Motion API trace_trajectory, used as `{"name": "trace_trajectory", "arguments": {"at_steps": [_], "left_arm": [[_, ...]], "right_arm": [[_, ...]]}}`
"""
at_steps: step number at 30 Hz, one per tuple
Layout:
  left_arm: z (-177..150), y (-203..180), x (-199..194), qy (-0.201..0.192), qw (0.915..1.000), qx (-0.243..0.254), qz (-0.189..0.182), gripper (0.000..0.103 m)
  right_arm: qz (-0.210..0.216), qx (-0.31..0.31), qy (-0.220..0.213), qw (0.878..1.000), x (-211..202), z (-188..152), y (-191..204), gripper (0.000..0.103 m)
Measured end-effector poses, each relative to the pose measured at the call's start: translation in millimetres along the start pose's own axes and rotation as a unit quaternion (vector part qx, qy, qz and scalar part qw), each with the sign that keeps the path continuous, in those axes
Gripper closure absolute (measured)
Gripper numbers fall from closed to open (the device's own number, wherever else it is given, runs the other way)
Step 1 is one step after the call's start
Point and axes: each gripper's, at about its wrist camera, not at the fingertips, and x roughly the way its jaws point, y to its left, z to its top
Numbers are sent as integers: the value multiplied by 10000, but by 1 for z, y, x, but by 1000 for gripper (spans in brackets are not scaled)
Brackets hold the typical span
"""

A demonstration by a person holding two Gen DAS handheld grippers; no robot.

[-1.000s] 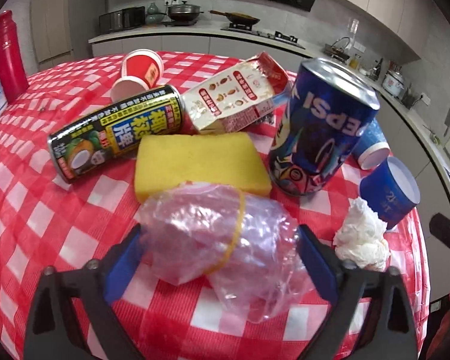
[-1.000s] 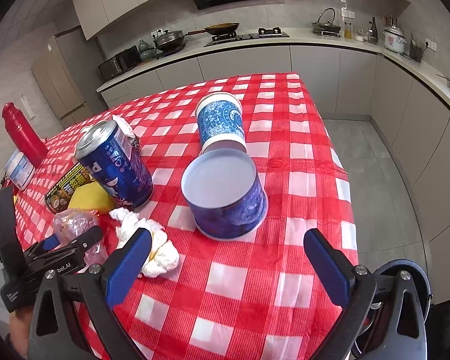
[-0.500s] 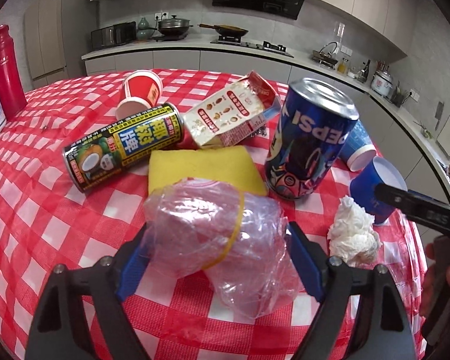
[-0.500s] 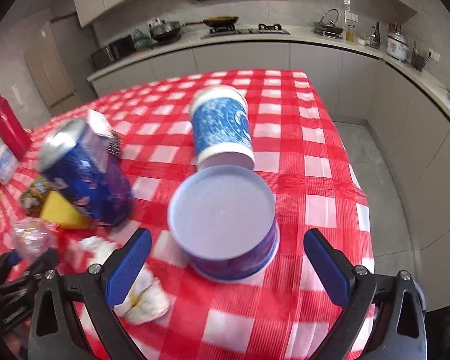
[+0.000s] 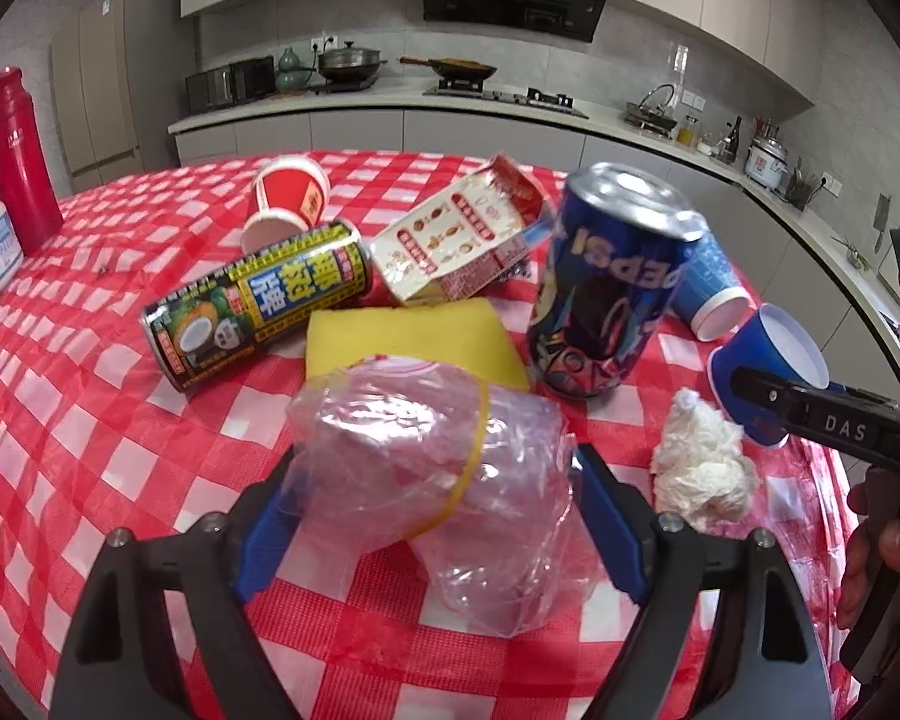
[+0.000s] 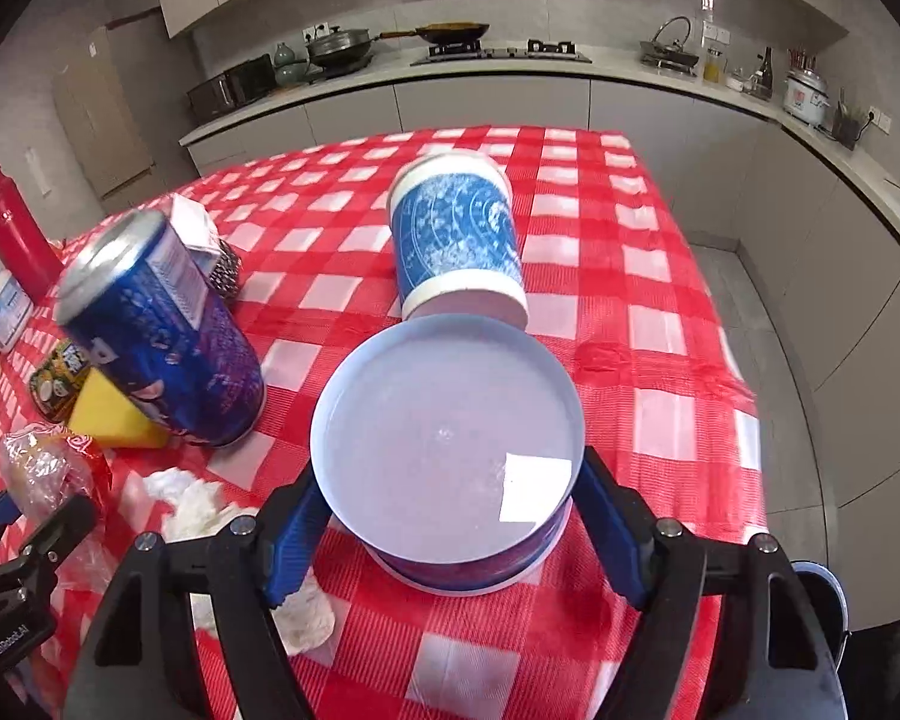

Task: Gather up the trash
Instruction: 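Grasp the clear plastic bag with the left tool while the right tool grasps the blue cup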

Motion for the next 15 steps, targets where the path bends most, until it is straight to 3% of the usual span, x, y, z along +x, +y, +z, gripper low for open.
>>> {"name": "trace_trajectory", "arguments": {"at_steps": [15], "left_arm": [[-3, -41, -34, -301, 9994, 129, -66, 18]], "right_arm": [[51, 97, -381, 9992, -69, -21, -35, 24]]}}
